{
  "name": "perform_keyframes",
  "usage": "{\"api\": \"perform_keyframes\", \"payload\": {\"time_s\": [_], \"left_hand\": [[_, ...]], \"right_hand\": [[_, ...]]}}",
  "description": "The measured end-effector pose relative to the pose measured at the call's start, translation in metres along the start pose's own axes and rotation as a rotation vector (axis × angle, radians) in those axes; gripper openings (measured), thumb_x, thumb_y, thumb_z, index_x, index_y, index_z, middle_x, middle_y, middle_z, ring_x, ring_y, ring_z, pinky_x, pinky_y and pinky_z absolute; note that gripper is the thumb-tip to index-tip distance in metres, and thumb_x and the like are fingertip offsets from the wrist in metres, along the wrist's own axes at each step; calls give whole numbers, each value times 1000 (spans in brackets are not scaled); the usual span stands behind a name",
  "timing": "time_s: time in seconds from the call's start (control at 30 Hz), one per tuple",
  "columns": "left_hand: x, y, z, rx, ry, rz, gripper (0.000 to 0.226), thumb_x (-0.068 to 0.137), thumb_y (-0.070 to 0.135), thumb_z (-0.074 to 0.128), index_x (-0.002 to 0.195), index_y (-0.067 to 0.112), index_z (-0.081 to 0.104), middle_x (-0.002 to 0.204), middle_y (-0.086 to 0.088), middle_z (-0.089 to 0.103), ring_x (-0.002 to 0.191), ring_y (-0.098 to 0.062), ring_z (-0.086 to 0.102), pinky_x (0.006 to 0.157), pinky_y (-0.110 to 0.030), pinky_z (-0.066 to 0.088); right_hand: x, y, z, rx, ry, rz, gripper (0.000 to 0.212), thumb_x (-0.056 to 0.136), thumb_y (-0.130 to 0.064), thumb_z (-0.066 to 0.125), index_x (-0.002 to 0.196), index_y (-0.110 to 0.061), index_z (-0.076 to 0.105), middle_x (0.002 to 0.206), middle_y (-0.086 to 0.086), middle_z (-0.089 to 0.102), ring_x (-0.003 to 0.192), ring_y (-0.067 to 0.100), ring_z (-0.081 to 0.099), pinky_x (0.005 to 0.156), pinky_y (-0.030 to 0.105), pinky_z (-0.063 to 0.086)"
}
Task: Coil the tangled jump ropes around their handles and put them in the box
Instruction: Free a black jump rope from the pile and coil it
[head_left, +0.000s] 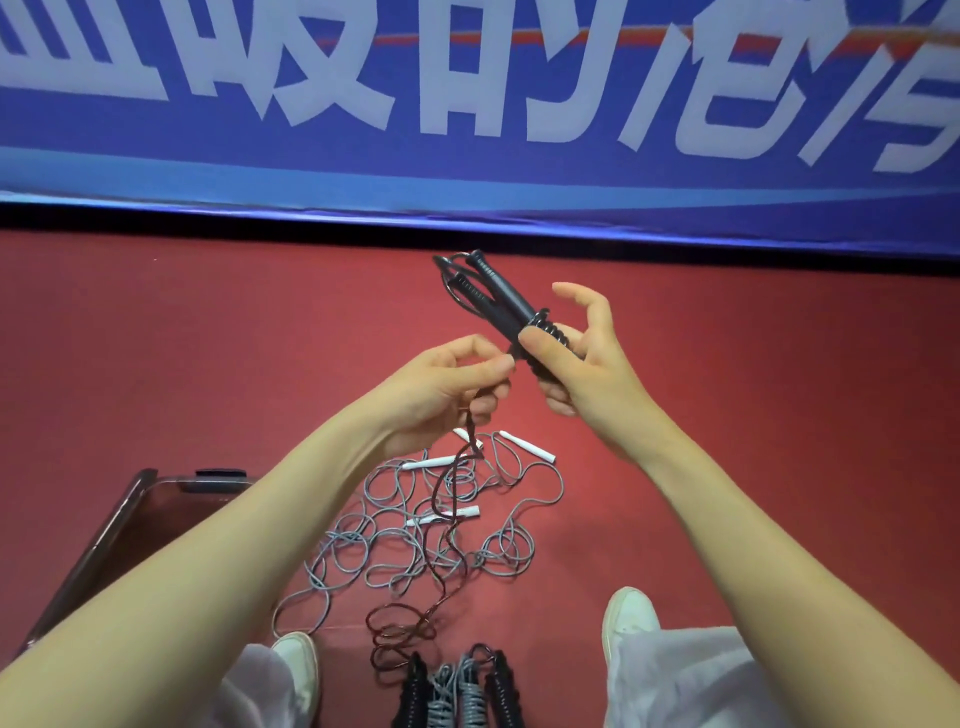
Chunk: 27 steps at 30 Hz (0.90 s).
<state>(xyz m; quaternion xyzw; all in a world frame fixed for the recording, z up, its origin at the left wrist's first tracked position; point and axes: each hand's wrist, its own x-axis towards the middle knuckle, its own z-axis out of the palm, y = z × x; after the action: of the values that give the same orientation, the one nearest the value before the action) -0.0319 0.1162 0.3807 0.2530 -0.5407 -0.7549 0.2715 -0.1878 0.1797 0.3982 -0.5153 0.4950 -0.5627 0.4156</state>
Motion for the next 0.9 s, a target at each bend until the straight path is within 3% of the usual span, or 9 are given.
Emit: {"api": "perform_keyframes", "payload": {"time_s": [0.07, 0.2, 0.3, 0.4, 0.5, 0.63, 0.77, 0.83, 0.9], "left_hand": [[-1, 0, 2, 22, -12, -31, 16, 75, 23, 65, 73, 16, 50, 64, -1, 60, 46, -8, 43, 52, -20, 38], [-2, 1, 0, 119, -55, -78, 16, 76, 25, 65, 75, 14, 53, 73, -3, 68, 52, -11, 56, 56, -21, 50], [-3, -1, 0, 176, -70, -43, 18, 80, 26, 63, 80, 11, 55, 79, -5, 70, 59, -15, 63, 64, -28, 55], [-3, 0, 0, 299, 72, 153, 15, 88, 19, 63, 82, 8, 55, 69, -3, 66, 51, -12, 52, 52, -23, 45], [-4, 0, -2, 367, 259, 326, 12, 90, 13, 65, 79, 10, 59, 61, 3, 61, 49, -10, 36, 48, -21, 28], [-5, 2, -6, 400, 405, 408, 16, 90, 11, 65, 76, 16, 61, 60, 5, 56, 49, -3, 39, 49, -17, 31], [-10, 0, 0, 465, 362, 445, 15, 90, 17, 66, 75, 12, 64, 62, 2, 58, 53, 1, 41, 54, -14, 32], [-12, -7, 10, 569, 320, 498, 14, 87, 17, 69, 76, 9, 68, 64, 0, 62, 59, -2, 44, 59, -19, 35], [-13, -15, 19, 653, 279, 550, 9, 85, 12, 72, 83, 3, 71, 62, 12, 61, 59, 2, 44, 60, -14, 35]], "right_hand": [[0, 1, 2, 32, 28, 8, 40, 94, -19, 58, 123, -29, 32, 70, -9, 57, 45, 12, 25, 41, 24, 20], [-1, 3, 8, 69, 109, 44, 36, 94, -24, 58, 122, -24, 35, 84, 16, 48, 38, 6, 26, 36, 17, 22], [1, 6, 10, 69, 188, 18, 31, 95, -23, 58, 117, -22, 37, 83, 17, 53, 36, 2, 31, 36, 15, 25], [7, 11, 3, -47, 249, -22, 34, 94, -25, 61, 117, -22, 37, 74, 1, 55, 38, 0, 38, 40, 13, 29], [12, 15, -6, -146, 203, 21, 41, 92, -28, 63, 121, -22, 36, 83, 9, 62, 41, -2, 44, 42, 10, 31], [11, 17, -13, -323, 67, 39, 51, 90, -30, 65, 129, -26, 33, 90, 7, 62, 50, -1, 48, 51, 15, 36], [10, 19, -25, -1025, 75, -71, 62, 93, -35, 60, 140, -23, 23, 103, -2, 61, 85, 32, 63, 78, 40, 47], [10, 21, -21, -1176, 138, -100, 63, 94, -35, 56, 144, -21, 19, 117, 5, 61, 91, 43, 63, 74, 43, 46], [11, 22, -16, -1196, 197, -114, 63, 95, -32, 55, 146, -19, 19, 123, 9, 60, 92, 47, 61, 69, 42, 40]]}}
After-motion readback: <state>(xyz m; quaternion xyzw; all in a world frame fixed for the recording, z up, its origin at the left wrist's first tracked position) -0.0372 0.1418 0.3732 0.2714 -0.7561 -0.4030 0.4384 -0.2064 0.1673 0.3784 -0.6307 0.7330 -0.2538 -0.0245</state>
